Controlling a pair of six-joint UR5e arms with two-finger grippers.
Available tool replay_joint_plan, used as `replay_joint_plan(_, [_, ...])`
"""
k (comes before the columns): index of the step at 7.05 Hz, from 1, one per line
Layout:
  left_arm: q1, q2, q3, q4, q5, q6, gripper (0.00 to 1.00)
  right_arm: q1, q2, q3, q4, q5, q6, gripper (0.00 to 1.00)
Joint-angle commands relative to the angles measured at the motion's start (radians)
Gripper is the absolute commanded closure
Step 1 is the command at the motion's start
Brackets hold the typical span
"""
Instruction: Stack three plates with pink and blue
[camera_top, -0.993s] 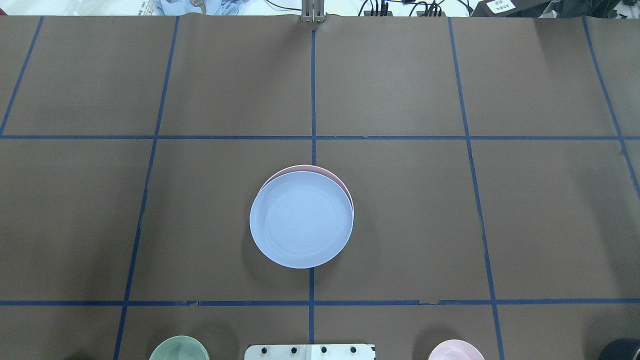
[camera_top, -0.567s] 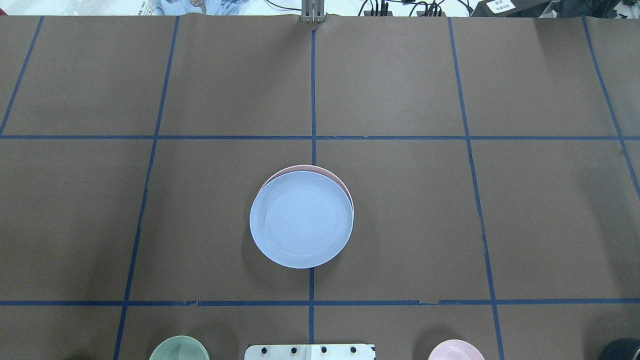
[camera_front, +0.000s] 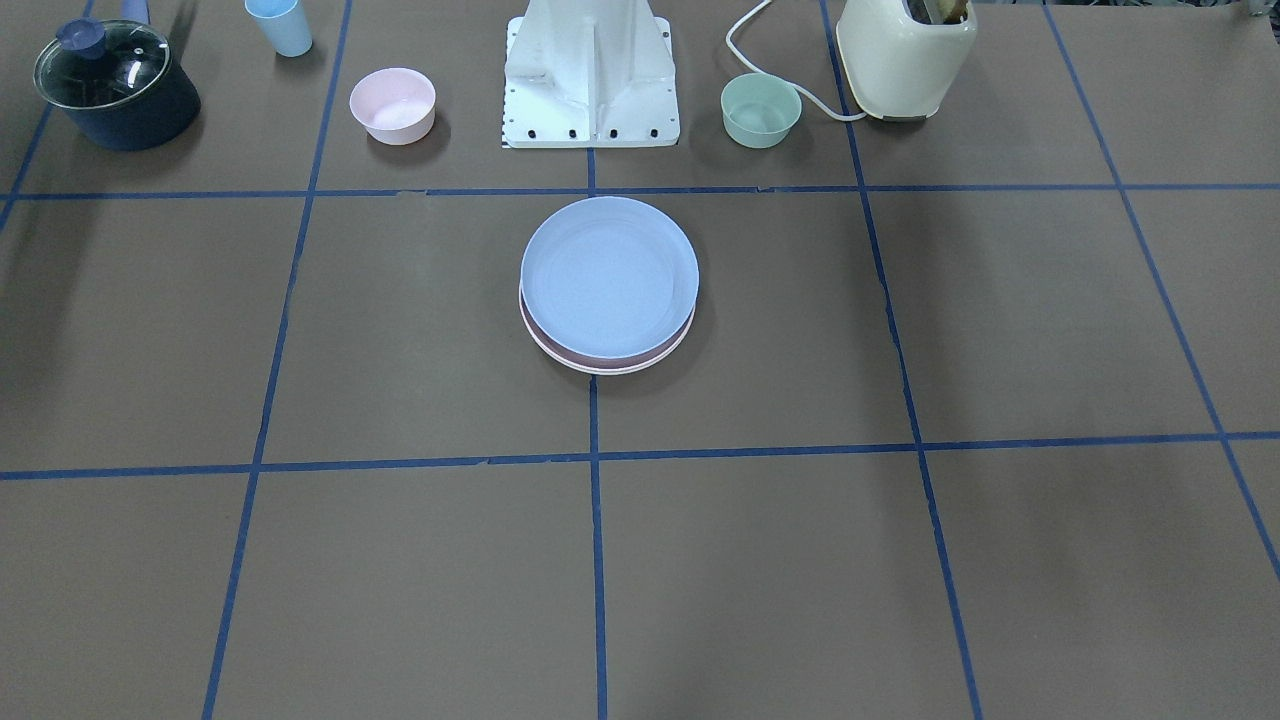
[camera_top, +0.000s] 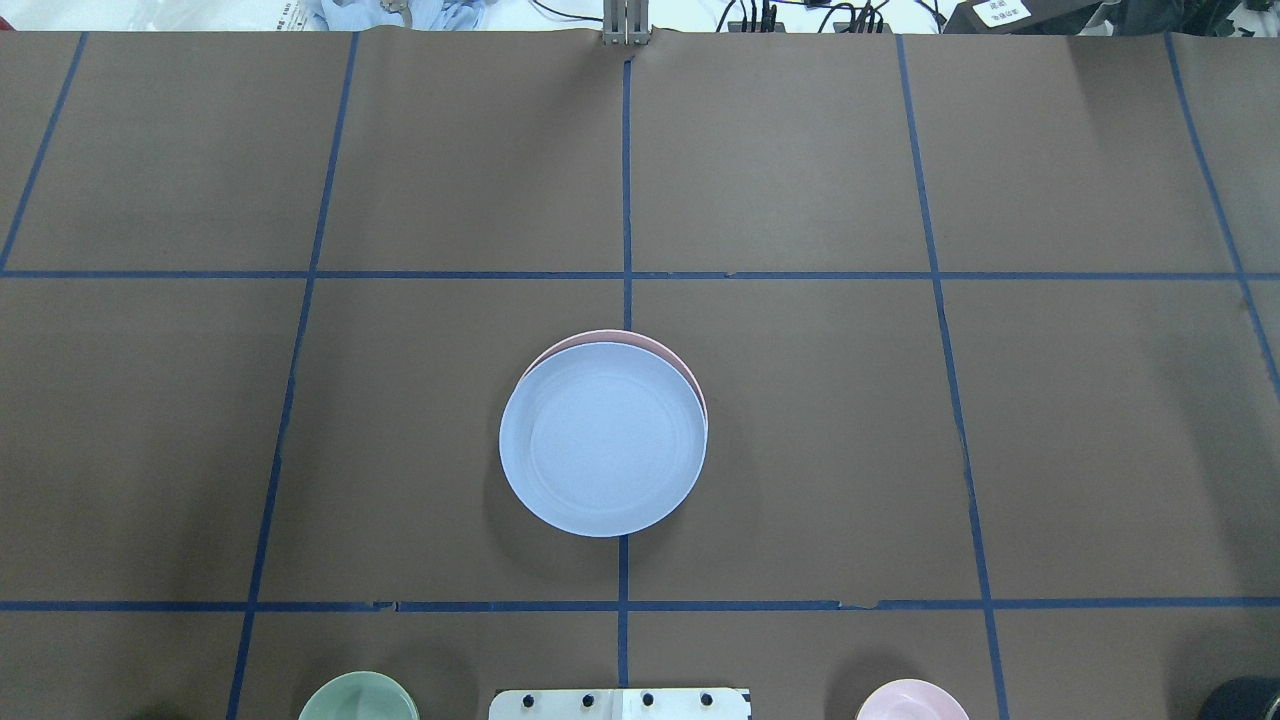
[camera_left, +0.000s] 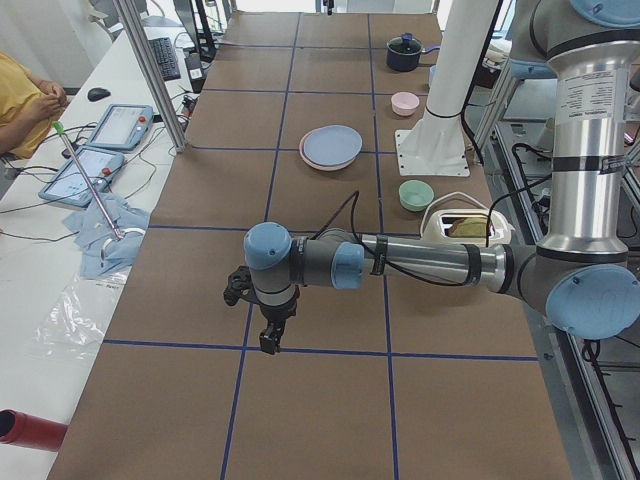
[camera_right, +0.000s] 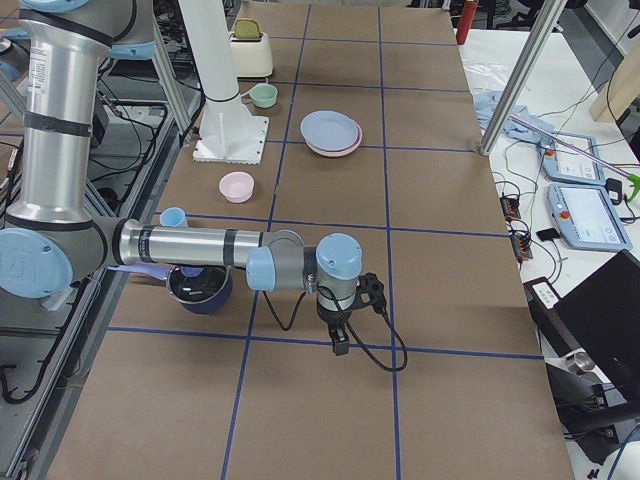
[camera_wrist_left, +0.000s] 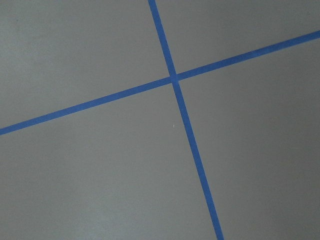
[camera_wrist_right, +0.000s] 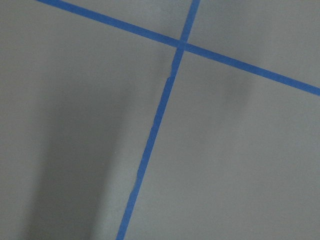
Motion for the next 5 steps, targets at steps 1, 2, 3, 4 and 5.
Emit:
replay_joint_plan(1, [0.001,0.0,0.0,0.0,-0.003,-0.001,0.0,0.0,-0.001,-0.001,0.0,0.0,0.0,0.0])
replay_joint_plan(2, [0.001,0.0,0.0,0.0,-0.003,0.001,0.0,0.0,0.001,-0.004,0.0,0.0,0.0,0.0])
replay_joint_plan(3, [0.001,0.0,0.0,0.0,-0.003,-0.001,0.0,0.0,0.001,-0.003,0.0,0.0,0.0,0.0])
replay_joint_plan(4, [0.001,0.0,0.0,0.0,-0.004,-0.001,0.0,0.0,0.0,-0.006,0.0,0.0,0.0,0.0])
replay_joint_plan(5, [0.001,0.0,0.0,0.0,-0.004,-0.001,0.0,0.0,0.001,-0.009,0.0,0.0,0.0,0.0])
